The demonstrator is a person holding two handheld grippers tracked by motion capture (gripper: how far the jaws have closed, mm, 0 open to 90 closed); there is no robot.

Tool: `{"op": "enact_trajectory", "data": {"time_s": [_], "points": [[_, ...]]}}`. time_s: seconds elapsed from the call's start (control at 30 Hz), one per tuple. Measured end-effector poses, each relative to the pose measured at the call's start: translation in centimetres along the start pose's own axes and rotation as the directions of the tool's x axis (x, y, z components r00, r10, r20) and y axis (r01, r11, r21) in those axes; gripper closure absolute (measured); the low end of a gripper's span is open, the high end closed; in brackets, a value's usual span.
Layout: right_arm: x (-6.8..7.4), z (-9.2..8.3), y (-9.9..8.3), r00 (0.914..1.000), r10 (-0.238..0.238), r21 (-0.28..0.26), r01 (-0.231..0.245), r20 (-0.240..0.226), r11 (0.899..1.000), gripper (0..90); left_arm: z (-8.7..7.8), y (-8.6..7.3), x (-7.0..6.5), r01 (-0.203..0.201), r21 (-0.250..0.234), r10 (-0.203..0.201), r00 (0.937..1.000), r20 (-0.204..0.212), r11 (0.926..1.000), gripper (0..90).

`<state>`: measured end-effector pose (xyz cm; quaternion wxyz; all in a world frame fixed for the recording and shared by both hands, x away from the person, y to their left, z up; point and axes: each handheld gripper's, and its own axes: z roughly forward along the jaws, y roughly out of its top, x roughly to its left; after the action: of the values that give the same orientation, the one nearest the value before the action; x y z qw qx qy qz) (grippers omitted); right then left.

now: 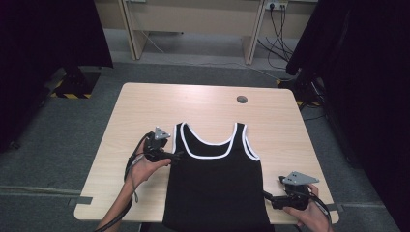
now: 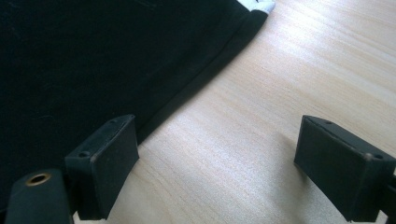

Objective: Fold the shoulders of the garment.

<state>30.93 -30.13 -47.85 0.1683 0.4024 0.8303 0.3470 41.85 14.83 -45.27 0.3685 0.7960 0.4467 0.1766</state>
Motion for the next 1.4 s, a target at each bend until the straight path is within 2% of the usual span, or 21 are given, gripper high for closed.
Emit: {"op": "enact_trajectory", "data": {"time_s": [0.2, 0.47, 1.0, 1.03, 1.07, 1.1, 1.3, 1.4], "points": [[0.0, 0.0, 0.0, 1.0000, -0.001, 0.000, 0.001, 0.000, 1.000, 13.8, 1.4, 1.4, 0.2, 0.011, 0.001, -0.011, 0.9999, -0.004, 0.9999, 3.4], [0.0, 0.0, 0.0, 1.0000, -0.001, 0.000, 0.001, 0.000, 1.000, 13.8, 3.2, 2.9, 0.1, 0.002, 0.007, -0.002, 0.9999, -0.012, 1.0000, 6.1], [0.0, 0.0, 0.0, 1.0000, -0.003, 0.000, 0.003, -0.002, 1.000, 13.8, 5.8, 3.9, 0.7, 0.027, 0.035, -0.027, 0.9995, -0.017, 0.9990, 6.1], [0.0, 0.0, 0.0, 1.0000, -0.002, 0.000, 0.002, -0.001, 1.000, 13.8, 6.1, 4.0, 0.9, 0.000, 0.021, 0.001, 1.0000, -0.005, 0.9998, 6.6], [0.0, 0.0, 0.0, 1.0000, -0.003, 0.000, 0.003, -0.002, 1.000, 13.8, 6.2, 4.0, 0.7, 0.027, 0.029, -0.026, 0.9996, -0.012, 0.9992, 8.3], [0.0, 0.0, 0.0, 1.0000, -0.003, 0.000, 0.003, -0.002, 1.000, 13.8, 6.3, 4.1, 0.7, 0.030, 0.033, -0.029, 0.9995, -0.013, 0.9990, 9.8], [0.0, 0.0, 0.0, 1.0000, -0.003, 0.000, 0.003, -0.002, 1.000, 13.8, 7.3, 4.5, 0.6, 0.030, 0.045, -0.029, 0.9993, -0.023, 0.9986, 12.8], [0.0, 0.0, 0.0, 1.0000, -0.003, 0.000, 0.003, -0.002, 1.000, 13.8, 7.8, 4.3, 0.8, 0.018, 0.059, -0.016, 0.9992, -0.037, 0.9981, 19.5]]}}
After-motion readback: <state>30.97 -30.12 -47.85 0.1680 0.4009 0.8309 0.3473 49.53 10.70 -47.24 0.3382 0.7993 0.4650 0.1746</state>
